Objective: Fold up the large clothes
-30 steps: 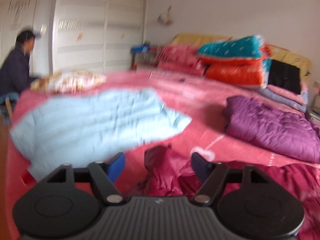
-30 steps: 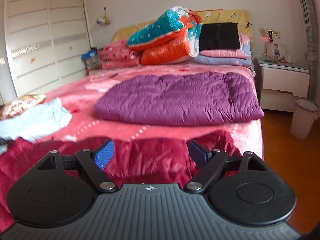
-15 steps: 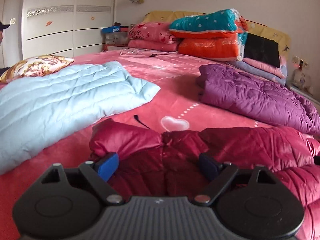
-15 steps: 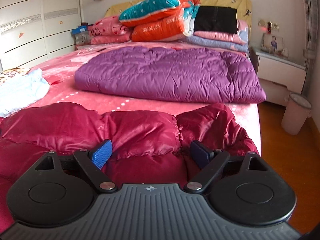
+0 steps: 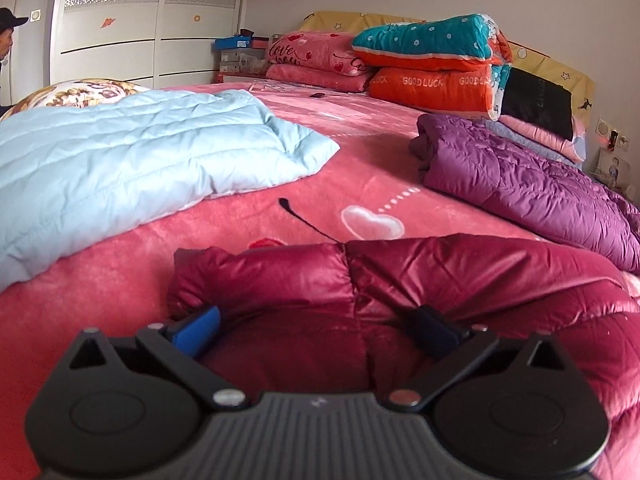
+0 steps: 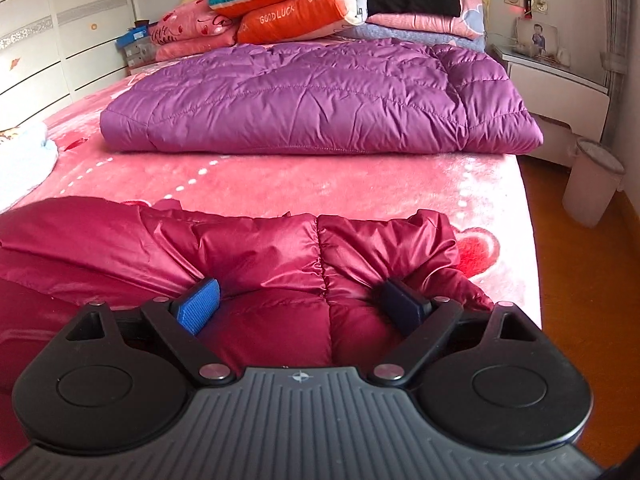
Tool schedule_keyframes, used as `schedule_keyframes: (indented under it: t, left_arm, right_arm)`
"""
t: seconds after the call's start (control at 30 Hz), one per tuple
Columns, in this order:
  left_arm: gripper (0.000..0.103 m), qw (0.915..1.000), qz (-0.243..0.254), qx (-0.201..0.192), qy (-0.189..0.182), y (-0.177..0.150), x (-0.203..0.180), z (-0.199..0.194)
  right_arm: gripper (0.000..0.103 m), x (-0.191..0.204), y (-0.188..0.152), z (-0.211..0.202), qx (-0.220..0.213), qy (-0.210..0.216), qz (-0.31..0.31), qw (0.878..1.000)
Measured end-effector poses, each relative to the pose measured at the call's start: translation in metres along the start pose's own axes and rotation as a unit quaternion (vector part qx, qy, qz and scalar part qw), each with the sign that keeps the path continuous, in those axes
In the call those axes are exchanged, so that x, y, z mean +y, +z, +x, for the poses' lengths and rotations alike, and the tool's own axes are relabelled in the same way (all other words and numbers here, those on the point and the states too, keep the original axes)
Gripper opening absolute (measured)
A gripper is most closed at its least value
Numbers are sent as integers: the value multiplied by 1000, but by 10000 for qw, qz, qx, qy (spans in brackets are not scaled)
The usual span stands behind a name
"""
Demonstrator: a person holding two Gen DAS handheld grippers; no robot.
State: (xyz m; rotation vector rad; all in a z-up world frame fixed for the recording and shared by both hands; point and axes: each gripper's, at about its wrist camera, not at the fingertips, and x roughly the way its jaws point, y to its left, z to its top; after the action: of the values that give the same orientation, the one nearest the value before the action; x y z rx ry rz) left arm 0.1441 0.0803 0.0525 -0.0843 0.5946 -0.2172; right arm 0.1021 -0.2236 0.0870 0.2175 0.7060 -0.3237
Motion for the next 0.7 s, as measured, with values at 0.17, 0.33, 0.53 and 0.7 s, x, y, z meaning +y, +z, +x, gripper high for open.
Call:
schedule_keyframes:
  t: [0.17, 0.33, 0.53, 0.7]
  left_arm:
    - [103, 10000, 14, -62, 34, -5, -1, 5]
    - [103, 9999, 102, 0, 121, -5, -4, 11]
    - [103, 9990, 310, 71, 312, 0, -11, 7]
    - [97, 9989, 248, 144, 369, 14, -20, -24]
  right_arm:
    - [103, 8, -9, 7, -109, -116, -112, 9998]
    - [103, 15, -13, 10, -258, -225, -187, 9992]
    - [103, 10, -14, 4, -295, -53, -49, 9995]
    - [103, -12, -7, -17, -346, 432, 453, 9974]
